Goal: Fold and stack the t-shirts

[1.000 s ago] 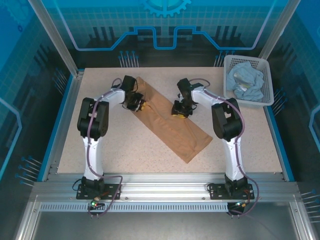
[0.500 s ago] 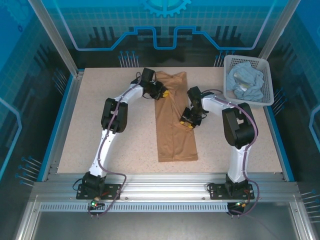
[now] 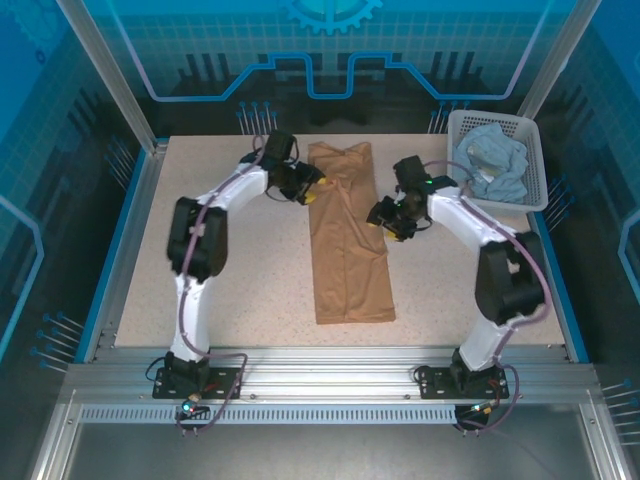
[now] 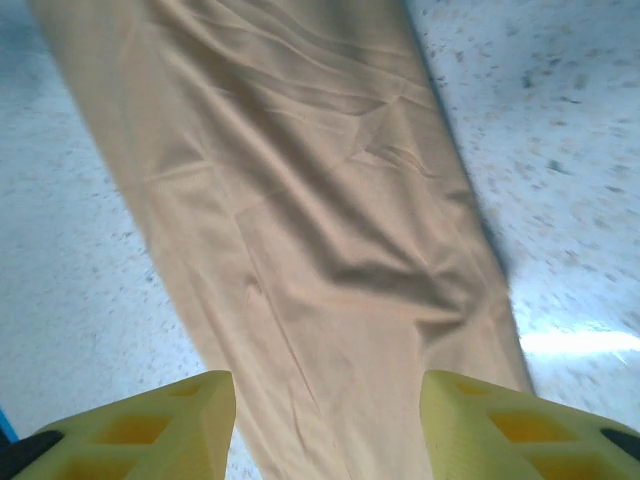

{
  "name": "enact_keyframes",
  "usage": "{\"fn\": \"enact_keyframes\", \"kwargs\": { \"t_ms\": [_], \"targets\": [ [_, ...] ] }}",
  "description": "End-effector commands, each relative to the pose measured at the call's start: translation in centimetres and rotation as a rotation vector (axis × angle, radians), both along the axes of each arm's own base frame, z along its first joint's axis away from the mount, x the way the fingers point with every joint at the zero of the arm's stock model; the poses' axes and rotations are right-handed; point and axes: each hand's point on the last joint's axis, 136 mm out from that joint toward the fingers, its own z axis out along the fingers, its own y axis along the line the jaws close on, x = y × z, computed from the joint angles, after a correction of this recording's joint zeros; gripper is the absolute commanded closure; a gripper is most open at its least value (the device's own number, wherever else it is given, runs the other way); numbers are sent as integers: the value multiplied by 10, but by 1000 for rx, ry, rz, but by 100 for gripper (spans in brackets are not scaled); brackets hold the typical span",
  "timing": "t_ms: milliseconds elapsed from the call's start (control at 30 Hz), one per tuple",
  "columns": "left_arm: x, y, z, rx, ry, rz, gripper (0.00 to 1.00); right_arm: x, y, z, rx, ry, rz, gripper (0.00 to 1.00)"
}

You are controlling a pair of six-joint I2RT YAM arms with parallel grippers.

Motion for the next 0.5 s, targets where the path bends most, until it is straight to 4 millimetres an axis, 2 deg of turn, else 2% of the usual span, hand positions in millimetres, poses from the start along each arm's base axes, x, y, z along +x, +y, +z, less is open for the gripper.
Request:
{"fn": "enact_keyframes", "kwargs": {
  "t_ms": [0, 67, 133, 233, 333, 467],
  "targets": [
    [-96, 16, -17, 66, 120, -105, 52, -51, -22, -18, -29, 106, 42, 46],
    [-155, 16, -32, 27, 199, -177, 54, -80, -27, -23, -23, 142, 72, 46],
    [-217, 5, -44, -23, 270, -264, 53, -110, -29, -28, -4, 176, 104, 45],
    [-284, -9, -60, -37, 347, -358, 51, -146, -24, -38, 40, 230, 155, 44],
    [-311, -20, -75, -54, 363, -353, 49, -177, -16, -57, 89, 304, 199, 44],
    [-317, -37, -86, -51, 346, -357, 49, -196, -12, -73, 106, 360, 210, 44]
  ]
}}
